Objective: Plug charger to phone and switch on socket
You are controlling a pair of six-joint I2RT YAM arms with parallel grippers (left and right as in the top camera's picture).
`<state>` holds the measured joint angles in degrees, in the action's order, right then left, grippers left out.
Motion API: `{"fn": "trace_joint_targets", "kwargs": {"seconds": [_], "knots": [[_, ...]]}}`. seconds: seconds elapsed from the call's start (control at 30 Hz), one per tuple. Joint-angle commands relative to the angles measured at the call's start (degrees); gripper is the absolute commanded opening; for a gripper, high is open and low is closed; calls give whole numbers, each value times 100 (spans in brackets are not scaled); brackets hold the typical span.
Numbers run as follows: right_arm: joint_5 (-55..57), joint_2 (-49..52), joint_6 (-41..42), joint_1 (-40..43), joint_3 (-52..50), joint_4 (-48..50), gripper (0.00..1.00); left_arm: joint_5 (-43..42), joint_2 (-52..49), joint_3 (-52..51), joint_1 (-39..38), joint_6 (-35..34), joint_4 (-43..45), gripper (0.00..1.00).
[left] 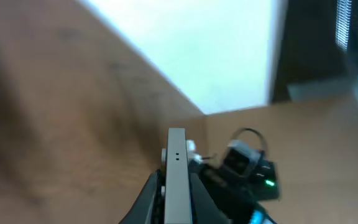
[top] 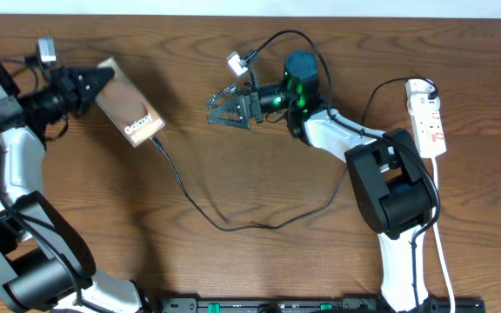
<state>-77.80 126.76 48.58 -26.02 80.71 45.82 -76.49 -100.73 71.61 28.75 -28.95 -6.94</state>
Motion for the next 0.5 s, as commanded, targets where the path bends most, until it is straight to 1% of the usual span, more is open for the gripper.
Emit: {"fn": "trace_joint_targets", "kwargs": {"seconds": [0.0,0.07,0.2,0.47], "knots": [[-127,-72,-42,-7,98,-57,99,1255,-44,11,-37,1217,-1108,7],[-151,-72,-42,-7,98,-61,99,1692,-120,11,-85,1464,-1554,8],[-149,-72,-44,-7,98,-61,99,2319,-422,11,-157,1502,-1963,7],[-216,-72,-68,-4,98,-61,99,2337,-1453,11,-173,1497,-1980,7]]}}
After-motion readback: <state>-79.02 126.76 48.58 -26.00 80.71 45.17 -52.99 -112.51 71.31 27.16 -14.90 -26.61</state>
